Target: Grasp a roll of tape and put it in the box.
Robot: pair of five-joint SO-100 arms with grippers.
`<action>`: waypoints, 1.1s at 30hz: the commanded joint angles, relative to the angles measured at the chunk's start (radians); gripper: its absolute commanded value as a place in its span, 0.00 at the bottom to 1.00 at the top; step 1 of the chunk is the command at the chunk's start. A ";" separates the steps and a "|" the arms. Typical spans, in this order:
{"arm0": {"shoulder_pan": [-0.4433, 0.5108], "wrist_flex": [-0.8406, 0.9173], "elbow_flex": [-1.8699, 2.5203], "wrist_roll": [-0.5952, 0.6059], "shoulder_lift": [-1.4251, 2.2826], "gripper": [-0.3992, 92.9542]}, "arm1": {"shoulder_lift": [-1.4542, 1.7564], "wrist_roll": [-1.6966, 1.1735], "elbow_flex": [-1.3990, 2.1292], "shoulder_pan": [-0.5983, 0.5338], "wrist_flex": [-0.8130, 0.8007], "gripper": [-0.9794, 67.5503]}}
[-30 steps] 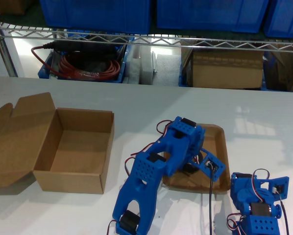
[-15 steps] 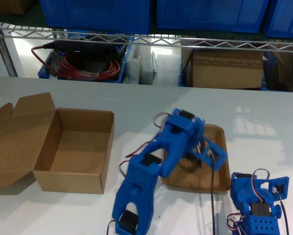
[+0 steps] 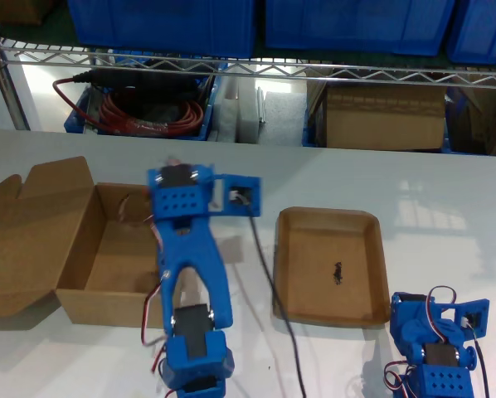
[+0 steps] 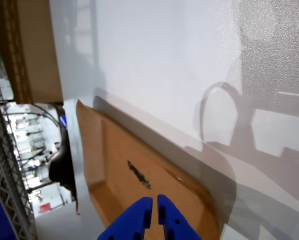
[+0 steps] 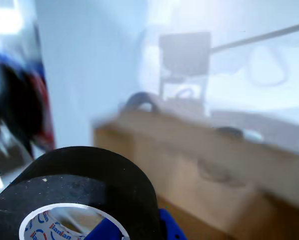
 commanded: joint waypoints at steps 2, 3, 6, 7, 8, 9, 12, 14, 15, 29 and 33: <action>-0.149 0.037 0.023 -0.002 0.063 0.00 | 0.006 0.003 0.014 -0.003 -0.005 0.02; -0.176 0.049 0.025 -0.008 0.057 0.00 | 0.006 0.003 0.014 -0.003 -0.005 0.02; -0.236 0.066 0.026 -0.015 0.026 0.00 | 0.006 0.003 0.014 -0.003 -0.005 0.02; -0.247 0.066 0.026 -0.017 0.012 0.00 | 0.006 0.003 0.014 -0.003 -0.005 0.02; -0.253 0.060 0.026 -0.017 -0.002 0.00 | 0.006 0.003 0.014 -0.003 -0.005 0.02; -0.258 0.055 0.025 -0.017 -0.018 0.00 | 0.006 0.003 0.014 -0.003 -0.005 0.02; -0.259 0.031 0.020 -0.012 -0.071 0.00 | 0.006 0.003 0.014 -0.003 -0.005 0.02; -0.261 0.017 0.021 -0.012 -0.103 0.00 | 0.006 0.003 0.014 -0.003 -0.005 0.02; -0.261 0.011 0.023 -0.011 -0.117 0.00 | 0.006 0.003 0.014 -0.003 -0.005 0.02; -0.253 -0.018 0.025 -0.038 -0.163 0.27 | 0.006 0.003 0.014 -0.003 -0.005 0.02; -0.245 -0.020 0.025 -0.041 -0.156 0.27 | 0.006 0.003 0.014 -0.003 -0.005 0.02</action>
